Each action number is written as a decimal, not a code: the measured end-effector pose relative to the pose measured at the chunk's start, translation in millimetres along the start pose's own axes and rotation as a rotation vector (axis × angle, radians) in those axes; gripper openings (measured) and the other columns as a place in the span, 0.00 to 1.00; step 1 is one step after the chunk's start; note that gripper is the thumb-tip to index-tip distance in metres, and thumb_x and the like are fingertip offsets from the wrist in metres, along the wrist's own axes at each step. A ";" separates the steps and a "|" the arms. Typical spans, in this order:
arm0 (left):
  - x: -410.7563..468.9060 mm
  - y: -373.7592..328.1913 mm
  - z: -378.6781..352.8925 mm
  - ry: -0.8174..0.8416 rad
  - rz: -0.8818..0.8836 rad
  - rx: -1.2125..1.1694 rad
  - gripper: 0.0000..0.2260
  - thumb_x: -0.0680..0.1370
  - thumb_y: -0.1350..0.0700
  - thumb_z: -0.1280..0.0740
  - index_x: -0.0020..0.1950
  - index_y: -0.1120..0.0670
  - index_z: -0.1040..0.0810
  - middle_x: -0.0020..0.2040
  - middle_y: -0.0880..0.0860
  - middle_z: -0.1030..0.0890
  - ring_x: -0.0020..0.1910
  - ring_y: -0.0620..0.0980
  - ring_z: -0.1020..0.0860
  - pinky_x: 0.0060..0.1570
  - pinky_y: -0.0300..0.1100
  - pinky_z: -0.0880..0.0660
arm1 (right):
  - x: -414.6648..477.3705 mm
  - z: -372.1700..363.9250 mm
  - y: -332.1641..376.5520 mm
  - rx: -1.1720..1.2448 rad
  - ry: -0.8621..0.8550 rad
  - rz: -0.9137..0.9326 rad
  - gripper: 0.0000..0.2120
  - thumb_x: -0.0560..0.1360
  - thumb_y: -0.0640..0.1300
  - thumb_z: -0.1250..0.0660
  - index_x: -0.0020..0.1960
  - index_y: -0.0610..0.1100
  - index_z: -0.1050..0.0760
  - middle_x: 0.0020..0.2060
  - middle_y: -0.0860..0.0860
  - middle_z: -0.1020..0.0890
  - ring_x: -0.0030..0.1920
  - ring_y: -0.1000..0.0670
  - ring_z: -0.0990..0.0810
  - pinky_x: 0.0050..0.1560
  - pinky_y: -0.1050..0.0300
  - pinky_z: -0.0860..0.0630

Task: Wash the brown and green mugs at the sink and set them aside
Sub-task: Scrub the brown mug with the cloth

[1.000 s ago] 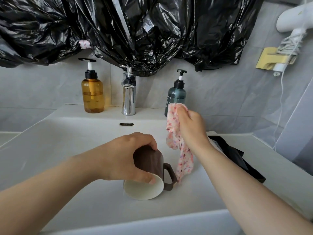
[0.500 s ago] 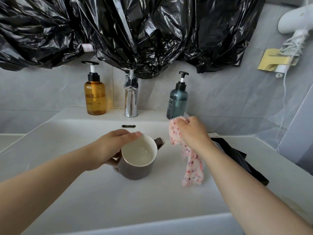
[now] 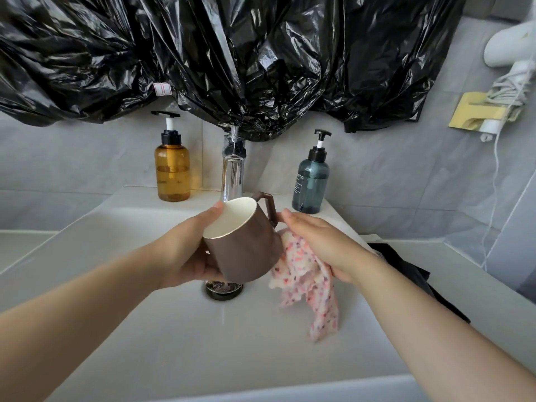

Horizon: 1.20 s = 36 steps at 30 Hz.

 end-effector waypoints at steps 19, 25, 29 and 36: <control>-3.7 -13.1 -14.1 0.184 -0.259 0.506 0.34 0.60 0.36 0.25 0.64 0.44 0.25 0.55 0.48 0.16 0.53 0.48 0.16 0.56 0.50 0.20 | -5.2 9.4 21.3 -0.244 -0.245 0.307 0.14 0.79 0.51 0.35 0.37 0.45 0.23 0.33 0.40 0.21 0.34 0.51 0.25 0.41 0.54 0.30; -3.2 -6.5 -16.7 0.218 -0.236 0.496 0.28 0.62 0.46 0.21 0.60 0.49 0.22 0.56 0.54 0.17 0.51 0.51 0.15 0.46 0.46 0.18 | -5.3 5.8 20.4 -0.241 -0.251 0.294 0.12 0.78 0.50 0.34 0.42 0.44 0.18 0.41 0.41 0.16 0.40 0.48 0.19 0.48 0.54 0.24; 0.7 -6.9 -15.2 0.204 -0.206 0.320 0.29 0.63 0.40 0.24 0.60 0.52 0.20 0.52 0.56 0.15 0.47 0.52 0.15 0.42 0.47 0.19 | -6.9 19.9 28.9 -0.073 -0.354 0.301 0.09 0.78 0.48 0.36 0.46 0.48 0.18 0.46 0.49 0.16 0.47 0.57 0.21 0.50 0.62 0.28; 4.5 -13.7 -6.0 0.067 -0.179 0.109 0.23 0.65 0.37 0.28 0.54 0.49 0.18 0.52 0.57 0.16 0.43 0.54 0.17 0.39 0.46 0.20 | -11.3 17.1 38.6 0.083 -0.277 0.409 0.11 0.77 0.41 0.32 0.58 0.48 0.24 0.40 0.53 0.15 0.45 0.55 0.18 0.51 0.56 0.24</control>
Point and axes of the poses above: each hand's wrist, its own x-axis towards the middle knuckle, its own z-axis out of the back of the hand, y = z × x, the point moved 6 cm from there along x, towards the middle knuckle
